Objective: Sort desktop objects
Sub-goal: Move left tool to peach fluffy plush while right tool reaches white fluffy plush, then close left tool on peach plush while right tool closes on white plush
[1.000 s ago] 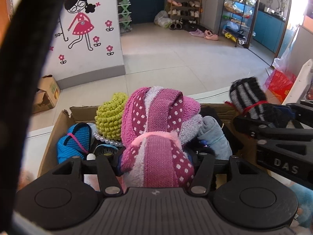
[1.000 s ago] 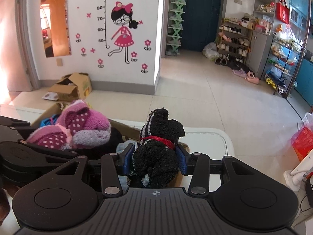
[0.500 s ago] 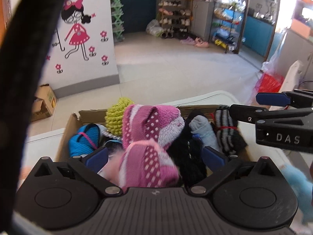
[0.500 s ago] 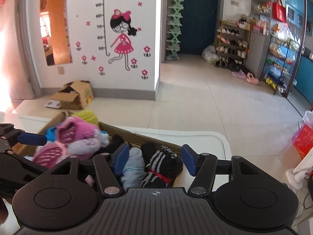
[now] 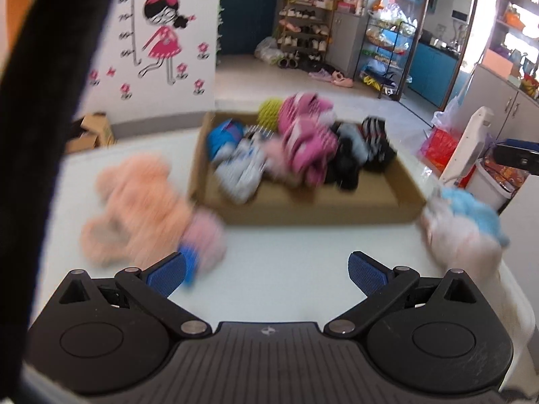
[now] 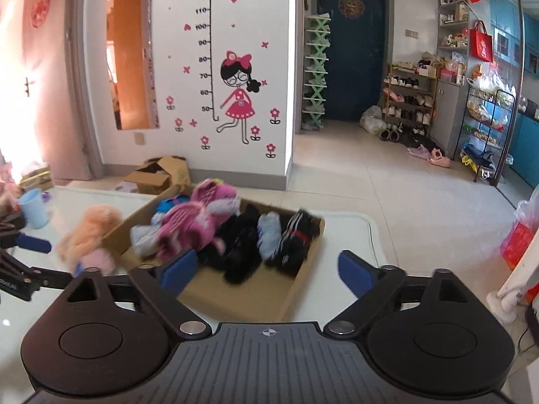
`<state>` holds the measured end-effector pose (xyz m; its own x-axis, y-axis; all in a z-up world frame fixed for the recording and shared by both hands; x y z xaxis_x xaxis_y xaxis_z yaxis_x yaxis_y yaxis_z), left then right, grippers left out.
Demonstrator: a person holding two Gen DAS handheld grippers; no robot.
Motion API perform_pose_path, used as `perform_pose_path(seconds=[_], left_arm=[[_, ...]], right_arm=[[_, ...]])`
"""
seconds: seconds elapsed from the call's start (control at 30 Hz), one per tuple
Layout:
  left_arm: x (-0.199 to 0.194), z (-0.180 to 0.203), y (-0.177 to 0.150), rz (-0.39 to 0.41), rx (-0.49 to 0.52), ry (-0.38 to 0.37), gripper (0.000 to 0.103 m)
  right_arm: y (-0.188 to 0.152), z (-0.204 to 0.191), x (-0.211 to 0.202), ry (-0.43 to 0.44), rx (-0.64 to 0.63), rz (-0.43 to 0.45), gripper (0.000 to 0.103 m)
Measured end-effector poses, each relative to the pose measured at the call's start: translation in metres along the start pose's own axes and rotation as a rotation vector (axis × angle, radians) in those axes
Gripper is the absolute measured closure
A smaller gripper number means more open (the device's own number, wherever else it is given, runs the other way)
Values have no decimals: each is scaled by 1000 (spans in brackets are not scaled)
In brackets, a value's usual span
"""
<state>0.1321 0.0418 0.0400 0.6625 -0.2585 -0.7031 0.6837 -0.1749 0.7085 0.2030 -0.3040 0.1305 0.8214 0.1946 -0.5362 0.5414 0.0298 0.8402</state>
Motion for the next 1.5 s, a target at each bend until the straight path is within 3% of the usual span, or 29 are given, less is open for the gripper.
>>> perform_pose_path(seconds=[0.13, 0.3, 0.5, 0.93, 1.1, 1.5], left_arm=[[-14, -29, -23, -8, -17, 70, 1], [-5, -75, -26, -36, -133, 151, 1], [15, -109, -23, -61, -254, 155, 1], [61, -113, 33, -53, -176, 216, 1], [97, -113, 52, -95, -140, 296, 1], [127, -103, 41, -169, -173, 295, 0]], right_arm=[[-26, 2, -14, -15, 7, -41, 3], [-53, 7, -3, -22, 48, -79, 3], [-86, 7, 13, -2, 56, -77, 3], [-135, -6, 41, 21, 6, -148, 0], [-136, -13, 39, 13, 6, -135, 0], [-134, -12, 56, -62, 39, -114, 0]])
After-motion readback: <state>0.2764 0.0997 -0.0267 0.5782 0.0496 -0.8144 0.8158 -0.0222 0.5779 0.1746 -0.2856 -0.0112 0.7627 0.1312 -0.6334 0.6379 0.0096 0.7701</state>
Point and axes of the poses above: each gripper's, at about its wrist camera, not at the fingertips, and x roughly the way its jaws point, z to its right, y to its top, the point moved 3 cm from there along x, roughly the way its jaws point, and after that the axes turned 4 degrees about x, right-handed, at the moved point
